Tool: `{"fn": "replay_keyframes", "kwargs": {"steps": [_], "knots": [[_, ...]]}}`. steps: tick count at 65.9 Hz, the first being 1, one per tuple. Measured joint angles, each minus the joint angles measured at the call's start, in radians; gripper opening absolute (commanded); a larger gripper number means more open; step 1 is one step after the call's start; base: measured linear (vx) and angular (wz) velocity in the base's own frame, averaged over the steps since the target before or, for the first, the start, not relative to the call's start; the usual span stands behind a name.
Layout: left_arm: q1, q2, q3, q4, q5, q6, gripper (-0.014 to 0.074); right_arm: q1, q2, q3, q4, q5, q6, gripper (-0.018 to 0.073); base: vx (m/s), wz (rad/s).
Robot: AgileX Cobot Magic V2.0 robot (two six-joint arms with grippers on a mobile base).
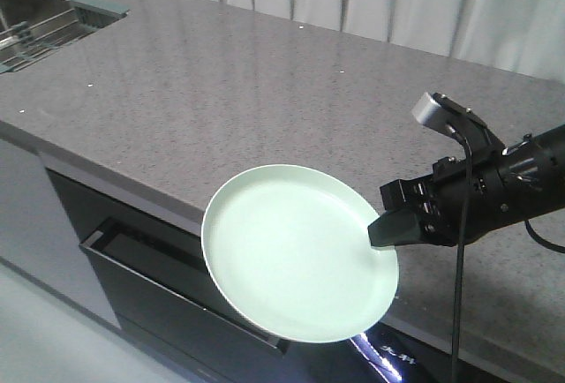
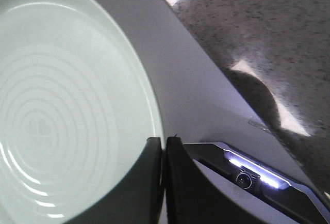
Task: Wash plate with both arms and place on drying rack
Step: 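Hold the plate in the right gripper while the base drives away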
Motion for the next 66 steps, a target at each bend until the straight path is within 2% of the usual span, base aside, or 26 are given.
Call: {"fn": "replay_keyframes", "kwargs": {"steps": [66], "knots": [[0.000,0.000,0.000,0.000,0.000,0.000,-0.0006,0.000,0.000,0.000,0.000,0.000,0.000,-0.0008,-0.07,0.49]]}}
